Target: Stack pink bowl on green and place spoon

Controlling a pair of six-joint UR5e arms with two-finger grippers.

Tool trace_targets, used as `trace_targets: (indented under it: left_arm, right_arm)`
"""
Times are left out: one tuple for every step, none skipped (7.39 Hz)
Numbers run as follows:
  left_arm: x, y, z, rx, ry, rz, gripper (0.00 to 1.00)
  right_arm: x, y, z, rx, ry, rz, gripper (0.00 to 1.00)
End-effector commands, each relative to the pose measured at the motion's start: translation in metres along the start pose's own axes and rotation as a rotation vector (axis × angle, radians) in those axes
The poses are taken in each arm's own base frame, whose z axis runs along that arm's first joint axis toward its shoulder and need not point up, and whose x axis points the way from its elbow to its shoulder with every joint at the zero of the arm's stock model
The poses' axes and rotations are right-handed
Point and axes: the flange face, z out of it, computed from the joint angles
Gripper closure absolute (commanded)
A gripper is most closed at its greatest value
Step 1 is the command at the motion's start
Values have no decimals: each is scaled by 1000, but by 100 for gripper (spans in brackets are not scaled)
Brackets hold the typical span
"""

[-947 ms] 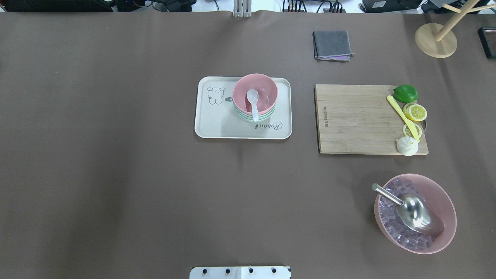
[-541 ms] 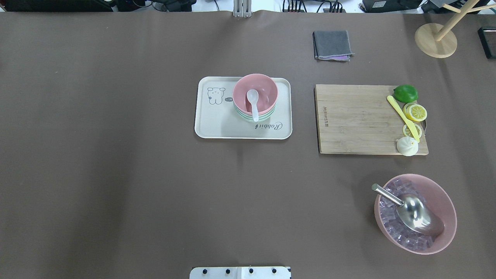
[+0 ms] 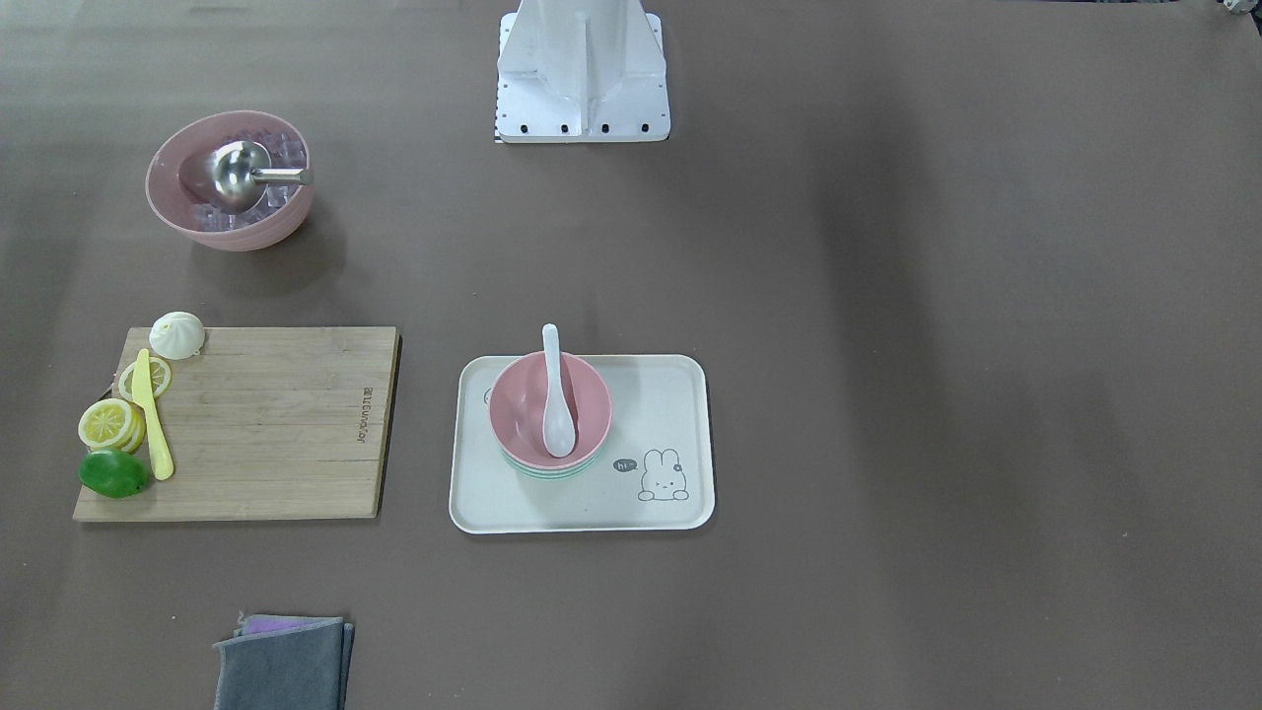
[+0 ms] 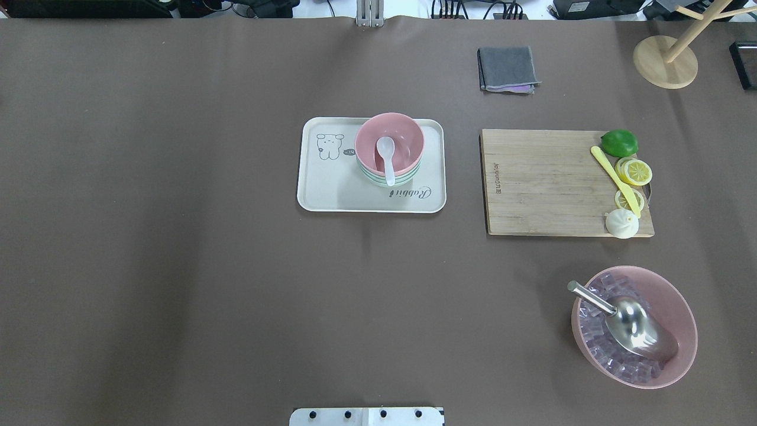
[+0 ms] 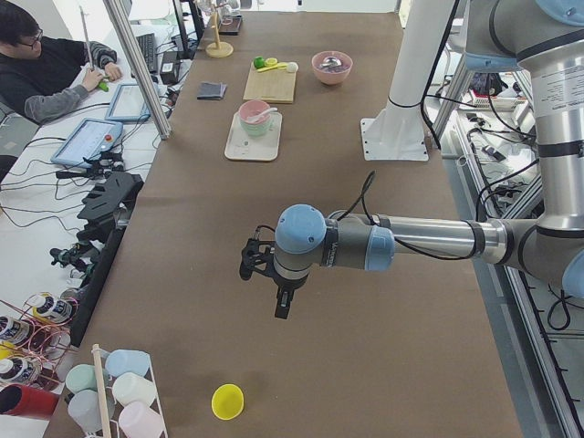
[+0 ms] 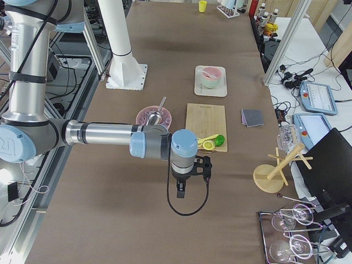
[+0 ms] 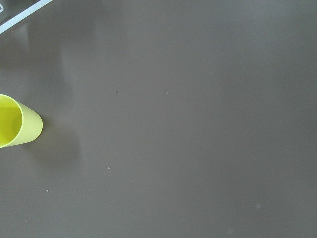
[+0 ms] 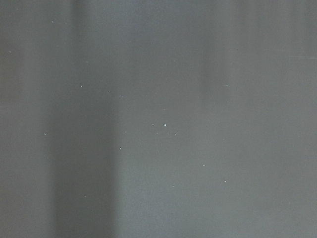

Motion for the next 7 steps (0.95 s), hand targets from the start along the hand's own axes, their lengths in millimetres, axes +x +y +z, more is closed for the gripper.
trace_targets:
  left_arm:
    - [-1,0,1,-2,-2,-3,1]
    - [-2,0,1,-2,-3,-3,1]
    - [-3,1,1,-5,-10,-6,1]
    - [-3,2,2,-6,-12,-9,1]
    - [-3,2,2,-6,-12,-8,1]
    - [-3,2,2,-6,-12,-8,1]
    - [-3,2,2,-6,-12,-8,1]
  right_arm:
    - [-1,-1,-1,2,0,-2,0]
    - [-1,-1,-1,2,0,-2,0]
    - [-1,-1,-1,2,0,-2,0]
    - [-1,-1,-1,2,-1,-2,0]
    - [-1,-1,-1,3,-3,-2,0]
    - [-3,-3,-3,7,-4,-7,0]
    - [-4,-3,-2,7,-18,-6,0]
